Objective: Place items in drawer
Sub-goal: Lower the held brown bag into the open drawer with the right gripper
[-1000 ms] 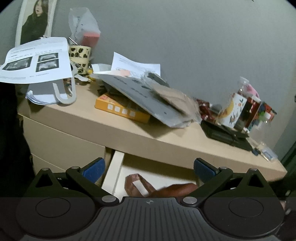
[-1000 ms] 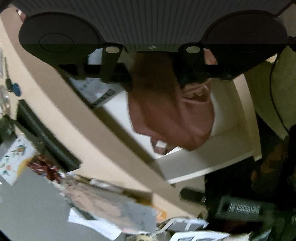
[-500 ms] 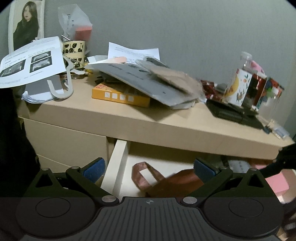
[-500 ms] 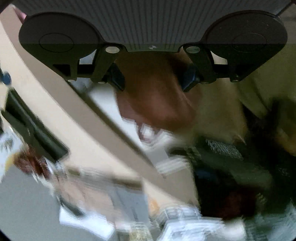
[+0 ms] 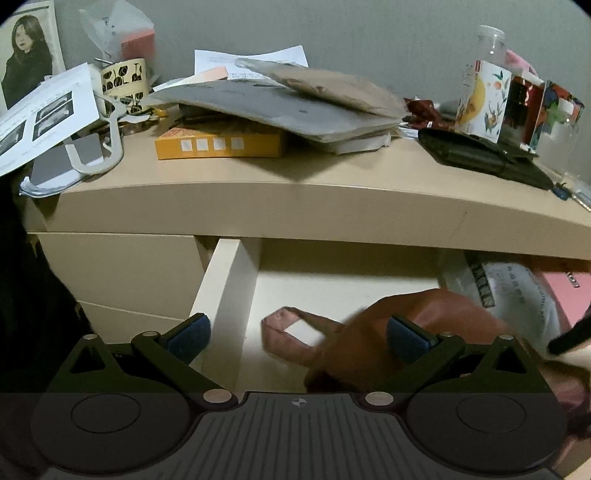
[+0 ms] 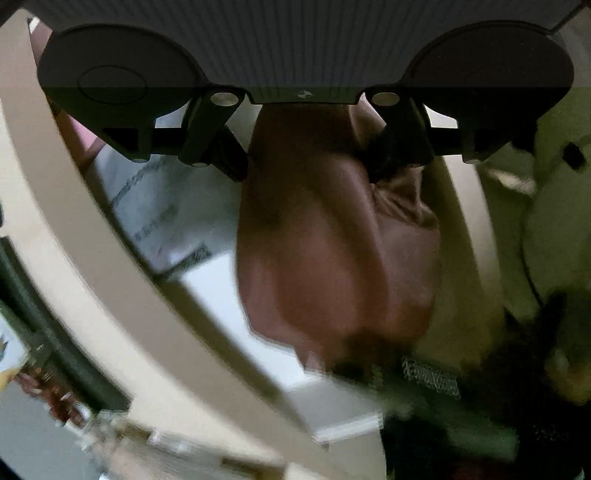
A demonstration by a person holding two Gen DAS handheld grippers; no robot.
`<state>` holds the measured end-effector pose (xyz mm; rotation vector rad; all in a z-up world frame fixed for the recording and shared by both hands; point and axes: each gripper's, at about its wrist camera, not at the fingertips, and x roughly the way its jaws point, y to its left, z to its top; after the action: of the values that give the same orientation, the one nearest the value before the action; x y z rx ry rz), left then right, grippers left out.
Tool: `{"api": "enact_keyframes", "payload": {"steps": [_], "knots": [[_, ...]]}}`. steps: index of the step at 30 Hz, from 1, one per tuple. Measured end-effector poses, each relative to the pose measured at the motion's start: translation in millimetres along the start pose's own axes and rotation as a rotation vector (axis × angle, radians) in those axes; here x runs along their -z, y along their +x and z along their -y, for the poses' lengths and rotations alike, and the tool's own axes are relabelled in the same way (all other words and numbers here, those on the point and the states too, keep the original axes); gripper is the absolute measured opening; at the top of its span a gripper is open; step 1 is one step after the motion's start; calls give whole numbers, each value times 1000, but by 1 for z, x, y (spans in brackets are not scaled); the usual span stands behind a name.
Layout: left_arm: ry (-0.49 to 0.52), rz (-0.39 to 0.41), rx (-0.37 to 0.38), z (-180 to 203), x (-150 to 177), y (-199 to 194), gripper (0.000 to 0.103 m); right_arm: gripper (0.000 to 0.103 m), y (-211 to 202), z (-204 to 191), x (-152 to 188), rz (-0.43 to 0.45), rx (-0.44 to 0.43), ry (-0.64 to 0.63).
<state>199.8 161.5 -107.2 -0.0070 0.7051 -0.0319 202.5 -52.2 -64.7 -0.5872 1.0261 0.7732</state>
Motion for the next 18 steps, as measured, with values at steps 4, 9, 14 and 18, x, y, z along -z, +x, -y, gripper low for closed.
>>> {"api": "enact_keyframes", "payload": {"steps": [4, 9, 14, 18], "knots": [[-40, 22, 7, -5, -3, -4, 103, 71, -29, 6, -7, 150, -74, 84], [-151, 87, -3, -24, -9, -15, 103, 68, -23, -1, -18, 221, -161, 115], [-239, 103, 5, -39, -11, -23, 103, 65, 28, -29, -24, 91, -91, 4], [-256, 120, -29, -44, -12, -26, 103, 65, 49, -37, -32, 87, -35, 46]]}}
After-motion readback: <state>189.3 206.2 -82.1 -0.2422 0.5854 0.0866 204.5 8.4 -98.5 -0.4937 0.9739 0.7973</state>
